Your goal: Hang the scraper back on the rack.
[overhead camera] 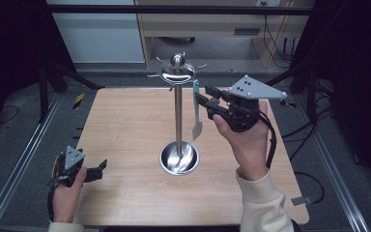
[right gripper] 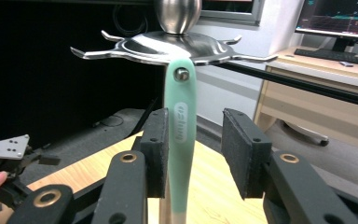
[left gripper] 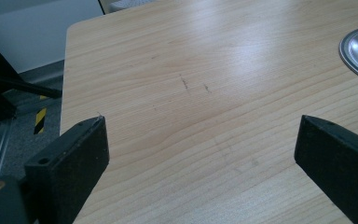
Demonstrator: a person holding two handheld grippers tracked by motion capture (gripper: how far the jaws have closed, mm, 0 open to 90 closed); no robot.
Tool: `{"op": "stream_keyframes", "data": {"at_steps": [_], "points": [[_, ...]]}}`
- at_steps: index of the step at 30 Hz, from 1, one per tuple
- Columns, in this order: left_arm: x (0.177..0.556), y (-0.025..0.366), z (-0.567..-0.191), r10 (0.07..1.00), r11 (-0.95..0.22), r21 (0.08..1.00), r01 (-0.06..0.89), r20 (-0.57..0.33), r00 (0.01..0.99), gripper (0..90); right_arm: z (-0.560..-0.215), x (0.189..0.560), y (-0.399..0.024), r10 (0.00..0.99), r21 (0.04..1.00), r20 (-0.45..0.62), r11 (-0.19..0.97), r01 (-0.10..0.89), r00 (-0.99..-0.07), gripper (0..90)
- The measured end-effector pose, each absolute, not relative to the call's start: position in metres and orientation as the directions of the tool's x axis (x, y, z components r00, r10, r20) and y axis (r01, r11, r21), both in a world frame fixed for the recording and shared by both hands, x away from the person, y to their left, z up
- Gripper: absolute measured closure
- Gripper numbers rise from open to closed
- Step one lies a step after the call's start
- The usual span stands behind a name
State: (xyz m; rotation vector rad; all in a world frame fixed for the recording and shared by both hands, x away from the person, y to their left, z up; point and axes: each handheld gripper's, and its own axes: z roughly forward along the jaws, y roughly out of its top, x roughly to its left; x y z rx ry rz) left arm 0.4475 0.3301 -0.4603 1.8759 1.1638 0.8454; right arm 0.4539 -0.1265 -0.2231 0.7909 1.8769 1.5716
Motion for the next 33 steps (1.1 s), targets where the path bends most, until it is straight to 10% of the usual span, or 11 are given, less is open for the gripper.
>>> {"op": "stream_keyframes", "data": {"at_steps": [22,33], "points": [[0.448,0.331,-0.460,0.920,-0.293,0.859,0.419,0.135,0.367,2.5,-0.237,0.462,-0.142,0.851,0.967,-0.078,0.192,0.169,-0.520,12.7],[0.449,0.331,-0.459,0.920,-0.294,0.859,0.419,0.135,0.368,2.5,-0.248,0.472,-0.158,0.875,0.967,-0.087,0.190,0.173,-0.476,7.2]]}}
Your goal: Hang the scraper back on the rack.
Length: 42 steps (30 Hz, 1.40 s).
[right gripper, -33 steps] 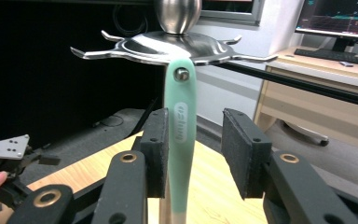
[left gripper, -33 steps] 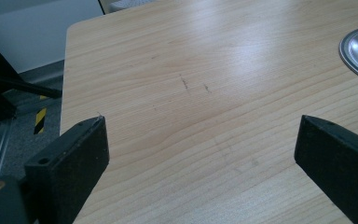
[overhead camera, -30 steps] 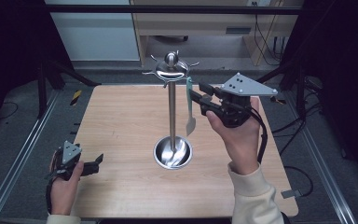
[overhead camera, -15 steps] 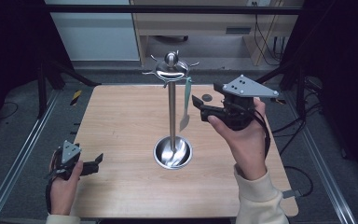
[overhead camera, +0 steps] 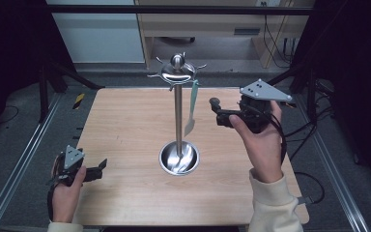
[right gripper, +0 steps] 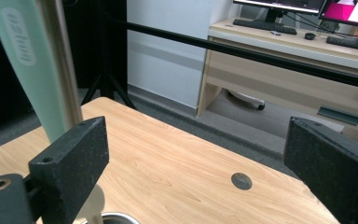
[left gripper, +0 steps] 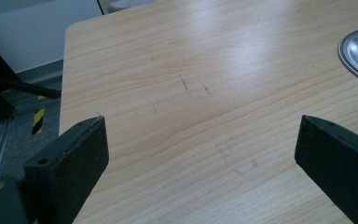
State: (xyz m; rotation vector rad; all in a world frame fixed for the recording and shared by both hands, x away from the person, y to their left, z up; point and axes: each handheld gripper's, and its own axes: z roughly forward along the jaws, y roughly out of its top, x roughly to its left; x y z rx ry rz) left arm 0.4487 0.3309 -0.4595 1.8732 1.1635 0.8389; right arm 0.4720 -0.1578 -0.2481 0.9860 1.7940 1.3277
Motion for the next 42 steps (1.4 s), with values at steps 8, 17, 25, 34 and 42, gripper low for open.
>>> {"op": "stream_keyframes", "data": {"at_steps": [8,17,25,34,42], "points": [[0.449,0.330,-0.460,0.918,-0.295,0.858,0.420,0.133,0.373,2.5,-0.257,0.475,-0.170,0.886,0.969,-0.077,0.175,0.176,-0.458,6.4],[0.450,0.331,-0.460,0.918,-0.294,0.858,0.420,0.131,0.373,2.5,-0.273,0.483,-0.185,0.908,0.968,-0.059,0.153,0.198,-0.414,8.2],[0.450,0.332,-0.460,0.922,-0.289,0.860,0.421,0.132,0.365,2.5,-0.294,0.490,-0.199,0.929,0.960,-0.062,0.156,0.233,-0.364,9.6],[0.450,0.337,-0.459,0.932,-0.265,0.869,0.418,0.120,0.342,2.3,-0.316,0.494,-0.216,0.947,0.945,-0.047,0.146,0.293,-0.319,9.9],[0.451,0.339,-0.459,0.935,-0.264,0.871,0.415,0.125,0.333,2.4,-0.332,0.491,-0.226,0.949,0.934,-0.027,0.136,0.331,-0.315,9.8]]}}
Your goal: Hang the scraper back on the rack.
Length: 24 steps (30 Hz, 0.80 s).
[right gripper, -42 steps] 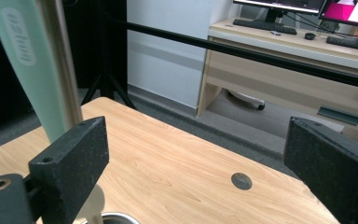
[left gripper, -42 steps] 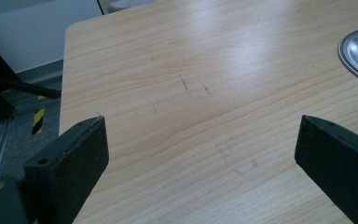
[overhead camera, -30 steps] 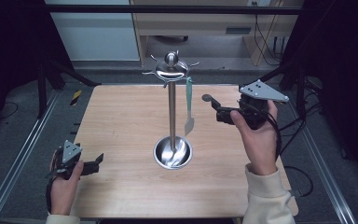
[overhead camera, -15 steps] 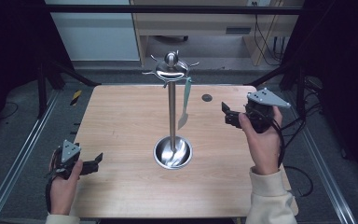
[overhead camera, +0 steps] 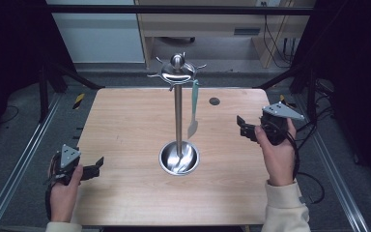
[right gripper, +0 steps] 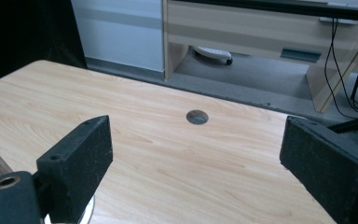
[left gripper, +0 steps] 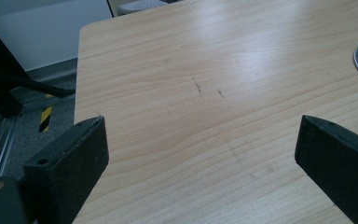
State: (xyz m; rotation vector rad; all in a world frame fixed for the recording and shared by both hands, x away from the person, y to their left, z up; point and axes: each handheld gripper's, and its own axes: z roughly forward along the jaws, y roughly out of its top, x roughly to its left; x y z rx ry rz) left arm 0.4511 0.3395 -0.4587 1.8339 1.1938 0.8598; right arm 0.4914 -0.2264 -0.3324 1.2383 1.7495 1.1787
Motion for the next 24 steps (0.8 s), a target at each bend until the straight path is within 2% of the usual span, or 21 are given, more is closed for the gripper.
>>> {"op": "stream_keyframes", "data": {"at_steps": [24], "points": [[0.452,0.342,-0.458,0.944,-0.250,0.878,0.409,0.127,0.306,2.3,-0.401,0.495,-0.223,0.946,0.869,-0.055,0.203,0.451,-0.319,10.3]]}}
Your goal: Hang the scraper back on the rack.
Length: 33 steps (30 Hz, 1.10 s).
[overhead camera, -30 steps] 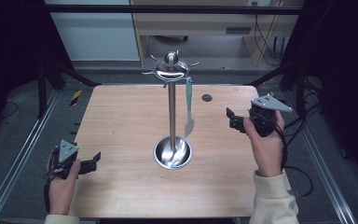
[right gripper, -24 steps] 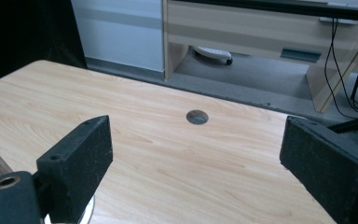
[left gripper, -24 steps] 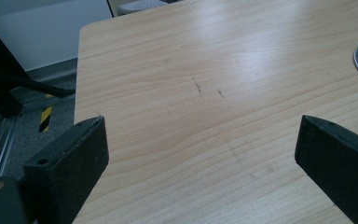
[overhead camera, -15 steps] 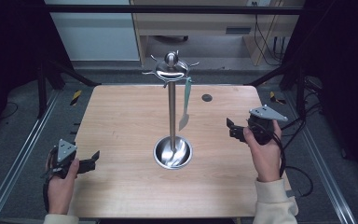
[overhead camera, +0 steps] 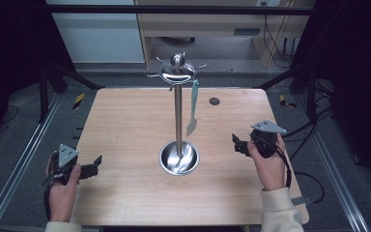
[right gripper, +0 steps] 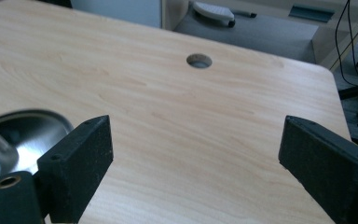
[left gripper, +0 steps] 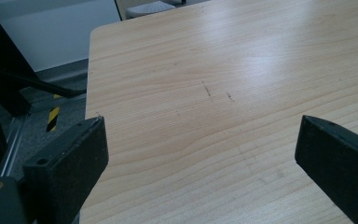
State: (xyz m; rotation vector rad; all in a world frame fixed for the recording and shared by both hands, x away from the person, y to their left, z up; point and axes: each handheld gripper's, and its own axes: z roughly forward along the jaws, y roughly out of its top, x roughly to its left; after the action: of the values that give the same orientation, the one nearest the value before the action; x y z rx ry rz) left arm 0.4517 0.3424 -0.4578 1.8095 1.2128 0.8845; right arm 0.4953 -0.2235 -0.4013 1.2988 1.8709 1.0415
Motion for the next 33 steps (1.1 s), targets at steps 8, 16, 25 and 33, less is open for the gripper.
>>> {"op": "stream_keyframes", "data": {"at_steps": [8,16,25,33], "points": [[0.452,0.342,-0.458,0.943,-0.254,0.876,0.410,0.129,0.307,2.3,-0.429,0.491,-0.224,0.941,0.836,-0.065,0.233,0.497,-0.332,10.3],[0.453,0.341,-0.459,0.940,-0.261,0.872,0.415,0.133,0.313,2.3,-0.448,0.491,-0.219,0.930,0.825,-0.056,0.248,0.508,-0.363,10.3],[0.454,0.338,-0.460,0.937,-0.267,0.867,0.421,0.132,0.323,2.3,-0.469,0.500,-0.198,0.905,0.822,-0.033,0.267,0.503,-0.425,10.9],[0.456,0.330,-0.464,0.926,-0.295,0.852,0.433,0.144,0.348,2.3,-0.483,0.512,-0.186,0.883,0.823,-0.003,0.269,0.501,-0.469,13.2]]}}
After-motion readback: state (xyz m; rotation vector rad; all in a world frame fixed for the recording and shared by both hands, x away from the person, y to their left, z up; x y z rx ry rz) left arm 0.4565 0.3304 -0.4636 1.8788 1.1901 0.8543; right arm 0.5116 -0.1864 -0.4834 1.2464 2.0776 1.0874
